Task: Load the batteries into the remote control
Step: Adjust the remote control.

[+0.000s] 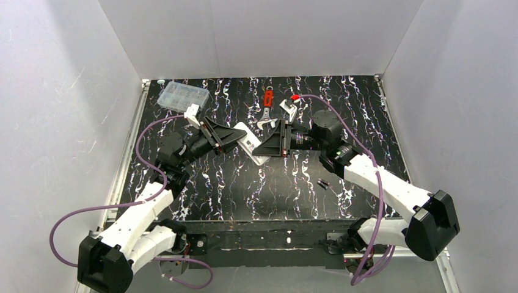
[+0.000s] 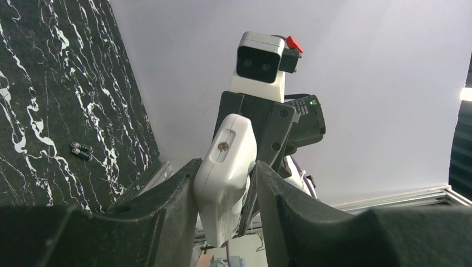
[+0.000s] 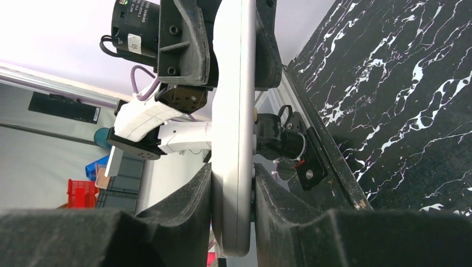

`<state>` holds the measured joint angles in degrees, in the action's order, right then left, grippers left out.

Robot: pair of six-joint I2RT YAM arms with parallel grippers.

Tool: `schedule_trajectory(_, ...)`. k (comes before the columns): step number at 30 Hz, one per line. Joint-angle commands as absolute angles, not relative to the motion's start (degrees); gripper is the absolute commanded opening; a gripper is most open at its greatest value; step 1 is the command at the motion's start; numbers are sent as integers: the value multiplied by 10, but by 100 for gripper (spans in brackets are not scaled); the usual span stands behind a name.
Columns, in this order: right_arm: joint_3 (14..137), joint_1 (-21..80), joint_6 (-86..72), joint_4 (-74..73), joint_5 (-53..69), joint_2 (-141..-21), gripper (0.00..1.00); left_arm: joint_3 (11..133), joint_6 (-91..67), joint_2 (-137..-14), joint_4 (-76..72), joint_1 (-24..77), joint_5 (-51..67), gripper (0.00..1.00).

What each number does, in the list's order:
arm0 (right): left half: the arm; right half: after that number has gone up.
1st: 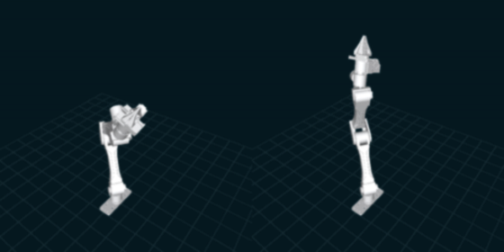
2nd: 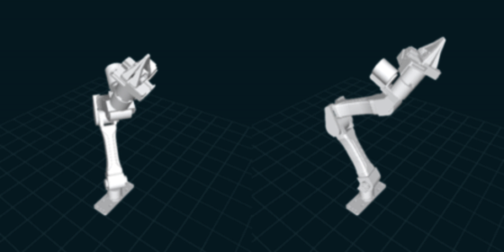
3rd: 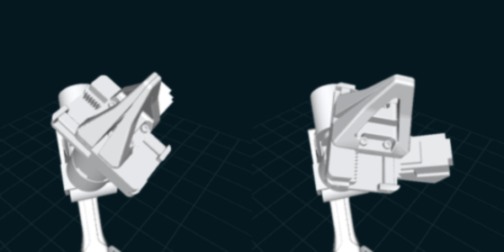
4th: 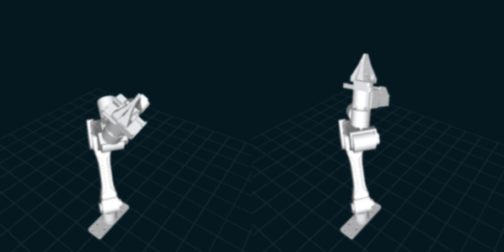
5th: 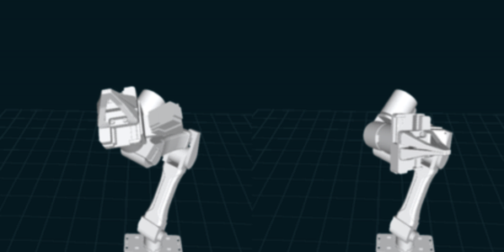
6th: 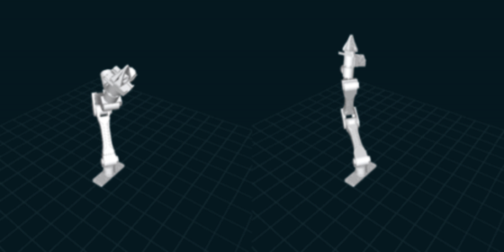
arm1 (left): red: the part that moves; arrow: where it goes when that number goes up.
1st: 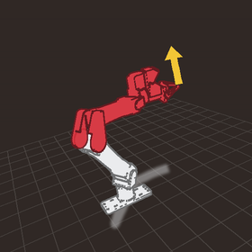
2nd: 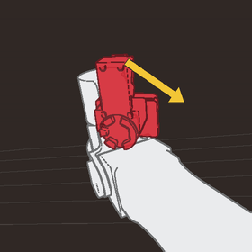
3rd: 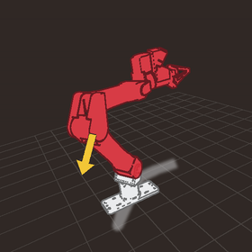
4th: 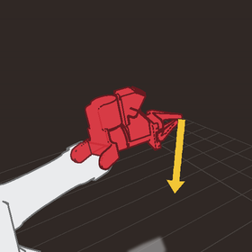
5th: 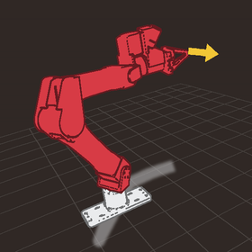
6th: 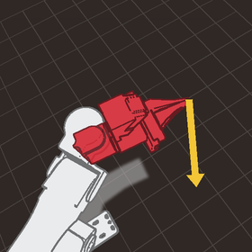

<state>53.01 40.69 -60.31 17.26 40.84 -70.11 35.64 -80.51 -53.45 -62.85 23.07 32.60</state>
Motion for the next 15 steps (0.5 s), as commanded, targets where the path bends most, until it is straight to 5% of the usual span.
schedule_trajectory(1, 539, 400, -625, 210, 436, -698, 1, 390, -791, -523, -673, 236, 367, 39)
schedule_trajectory(7, 538, 399, -648, 232, 455, -704, 1, 393, -790, -526, -678, 239, 373, 32)
schedule_trajectory(15, 531, 398, -683, 272, 484, -720, 1, 397, -787, -530, -682, 242, 373, 37)
